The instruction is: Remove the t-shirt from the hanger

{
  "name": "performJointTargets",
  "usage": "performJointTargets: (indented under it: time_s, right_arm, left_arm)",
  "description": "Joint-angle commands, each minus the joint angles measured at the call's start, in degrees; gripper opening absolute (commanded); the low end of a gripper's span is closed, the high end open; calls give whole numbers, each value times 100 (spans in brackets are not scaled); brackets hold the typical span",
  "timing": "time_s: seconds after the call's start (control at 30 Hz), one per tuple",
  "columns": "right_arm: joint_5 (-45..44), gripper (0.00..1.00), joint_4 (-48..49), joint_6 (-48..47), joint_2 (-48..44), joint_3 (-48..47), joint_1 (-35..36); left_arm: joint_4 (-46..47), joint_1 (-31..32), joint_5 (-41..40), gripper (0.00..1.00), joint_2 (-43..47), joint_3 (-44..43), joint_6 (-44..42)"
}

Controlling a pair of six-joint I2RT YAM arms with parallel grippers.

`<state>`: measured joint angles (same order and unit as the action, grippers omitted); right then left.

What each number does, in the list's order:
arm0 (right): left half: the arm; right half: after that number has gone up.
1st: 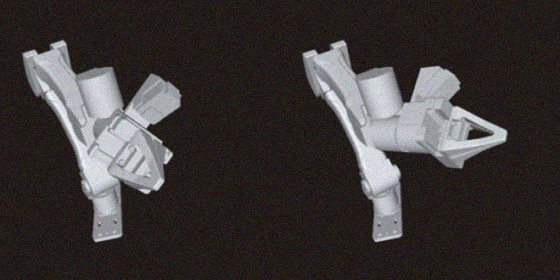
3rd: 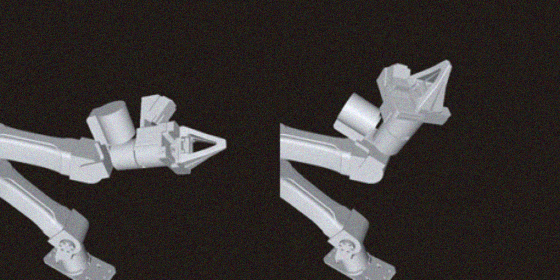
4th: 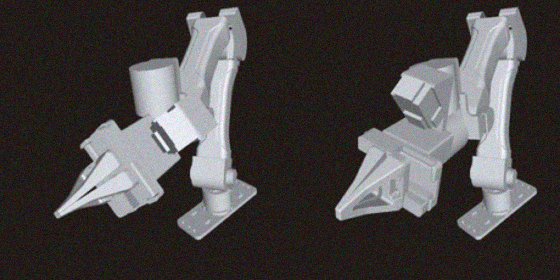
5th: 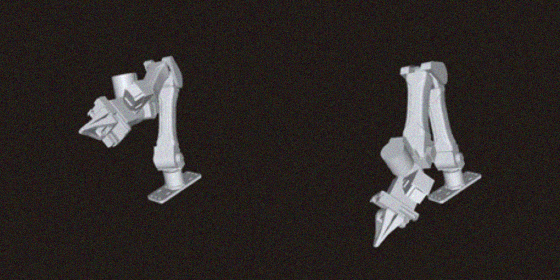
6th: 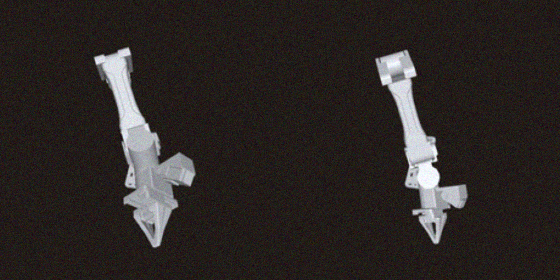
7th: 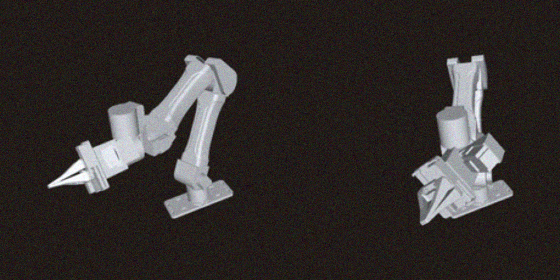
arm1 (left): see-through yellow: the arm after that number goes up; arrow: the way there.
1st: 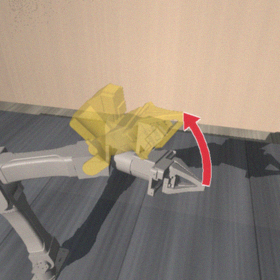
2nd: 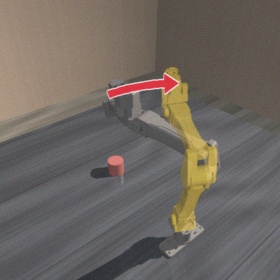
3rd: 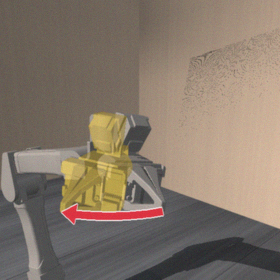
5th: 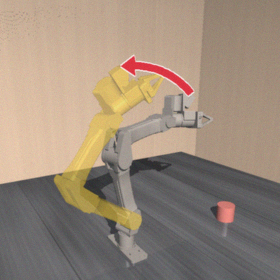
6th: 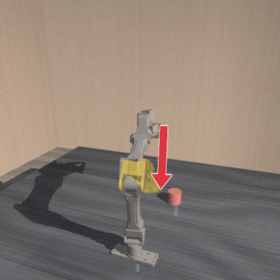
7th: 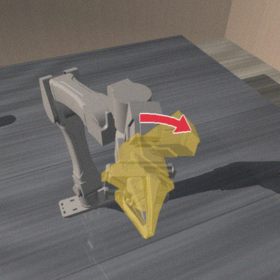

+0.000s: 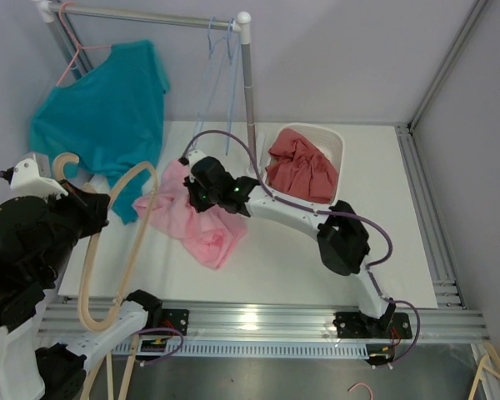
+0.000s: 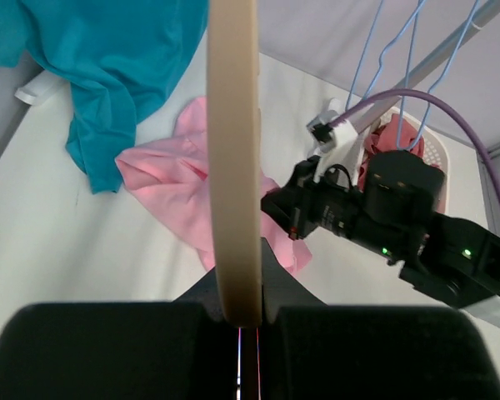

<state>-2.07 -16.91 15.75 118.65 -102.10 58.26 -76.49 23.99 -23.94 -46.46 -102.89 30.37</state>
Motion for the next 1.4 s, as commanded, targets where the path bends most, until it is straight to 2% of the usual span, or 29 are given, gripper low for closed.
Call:
performJointTargets:
  time_s: [0.0, 0.03, 0.1, 0.13, 0.2, 0.23, 0.33, 0.37, 0.4, 0.5, 0.6, 0.8, 1.1, 1.13, 1.17, 1.2, 1.27, 1.3, 1.37]
  right_arm:
    - [310, 0, -925, -265, 796, -1168, 27]
    - [312, 0, -1111, -283, 1009, -1763, 19]
    - [347, 2, -1715, -344, 1631, -2364, 10]
    - [338, 15, -1894, -370, 1818, -2628, 10]
    - [312, 27, -2297, -423, 2204, -3165, -16]
    - [277, 44, -2360, -406, 2267, -3210, -25]
    - [338, 71, -2466, -371, 2303, -3044, -78]
    - [356, 73, -2467, -379, 2277, -2861, -87]
    - [391, 85, -2510, -388, 2268, -2781, -113]
    - [628, 100, -2677, -458, 2241, -2639, -165]
    - [751, 100, -2949, -546, 2338, -2787, -183]
    - [927, 99, -3459, -792, 2681, -3078, -157]
    - [901, 99, -3381, -907, 2663, -2543, 89]
    - [927, 91, -3363, -898, 2655, -2499, 106]
    - [962, 74, -3372, -898, 2637, -2420, 115]
    - [962, 37, -3372, -846, 2602, -2359, 124]
    - [980, 6, -3215, -802, 2348, -2113, 150]
    - [1006, 0, -3153, -793, 2225, -1781, 203]
    - [1137, 0, -2881, -731, 1698, -1358, 264]
  left_arm:
    - [-525, 1, -179, 1, -39, -284, -154]
    - [-508, 1, -259, 1, -48, -293, -215]
    - [-281, 1, -409, 1, -13, -302, -321]
    - [-183, 1, -583, 1, 14, -302, -452]
    - [141, 1, -743, 1, 49, -328, -732]
    - [169, 1, -943, 1, 32, -450, -795]
    - [222, 1, -1156, 1, -161, -802, -1059]
    - [222, 1, -1243, 1, -266, -872, -1094]
    - [231, 1, -1262, 1, -311, -995, -1173]
    - [345, 1, -1253, 1, -408, -1014, -1244]
    - [468, 1, -1306, 1, -452, -926, -1279]
    - [977, 1, -1629, 1, -557, -662, -1524]
    - [1391, -17, -1816, 1, -803, -794, -1613]
    - [1382, -17, -1772, 1, -821, -768, -1596]
    - [1400, -17, -1745, 1, -856, -767, -1578]
    - [1417, -17, -1737, 1, -865, -689, -1561]
    - [1540, -26, -1754, 1, -874, -522, -1560]
    - [1575, -34, -1763, 1, -891, -495, -1560]
    - [1794, -87, -1772, 1, -900, -302, -1604]
